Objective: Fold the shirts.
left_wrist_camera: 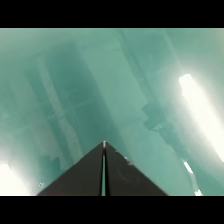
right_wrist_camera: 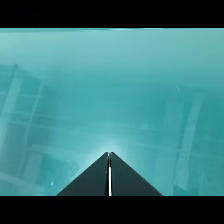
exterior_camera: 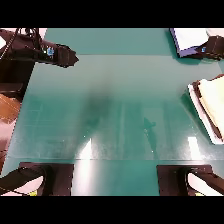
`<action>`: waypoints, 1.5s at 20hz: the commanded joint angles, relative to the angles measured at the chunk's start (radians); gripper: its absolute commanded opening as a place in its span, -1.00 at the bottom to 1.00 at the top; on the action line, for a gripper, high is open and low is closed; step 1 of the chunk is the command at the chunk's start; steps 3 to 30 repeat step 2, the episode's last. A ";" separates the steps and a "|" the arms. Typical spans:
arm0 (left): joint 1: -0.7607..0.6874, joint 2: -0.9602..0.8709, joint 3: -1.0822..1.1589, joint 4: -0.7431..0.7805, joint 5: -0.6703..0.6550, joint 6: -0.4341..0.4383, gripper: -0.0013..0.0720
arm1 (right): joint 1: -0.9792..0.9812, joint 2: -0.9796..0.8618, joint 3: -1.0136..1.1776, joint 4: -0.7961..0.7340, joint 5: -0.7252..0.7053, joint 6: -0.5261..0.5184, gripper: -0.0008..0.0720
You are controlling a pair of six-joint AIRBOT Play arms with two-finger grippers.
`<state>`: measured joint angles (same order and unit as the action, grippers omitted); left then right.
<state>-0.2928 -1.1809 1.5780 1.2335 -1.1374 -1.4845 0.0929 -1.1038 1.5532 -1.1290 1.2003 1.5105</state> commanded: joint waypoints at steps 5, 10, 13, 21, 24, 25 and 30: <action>0.000 0.000 0.000 0.000 0.004 0.000 -0.89 | 0.010 -0.001 0.000 0.002 0.029 -0.002 -0.92; 0.000 0.000 0.000 0.000 0.004 0.000 -0.89 | 0.010 -0.001 0.000 0.002 0.029 -0.002 -0.92; 0.000 0.000 0.000 0.000 0.004 0.000 -0.89 | 0.010 -0.001 0.000 0.002 0.029 -0.002 -0.92; 0.000 0.000 0.000 0.000 0.004 0.000 -0.89 | 0.010 -0.001 0.000 0.002 0.029 -0.002 -0.92; 0.000 0.000 0.000 0.000 0.004 0.000 -0.89 | 0.010 -0.001 0.000 0.002 0.029 -0.002 -0.92; 0.000 0.000 0.000 0.000 0.004 0.000 -0.89 | 0.010 -0.001 0.000 0.002 0.029 -0.002 -0.92; 0.000 0.000 0.000 0.000 0.004 0.000 -0.89 | 0.010 -0.001 0.000 0.002 0.029 -0.002 -0.92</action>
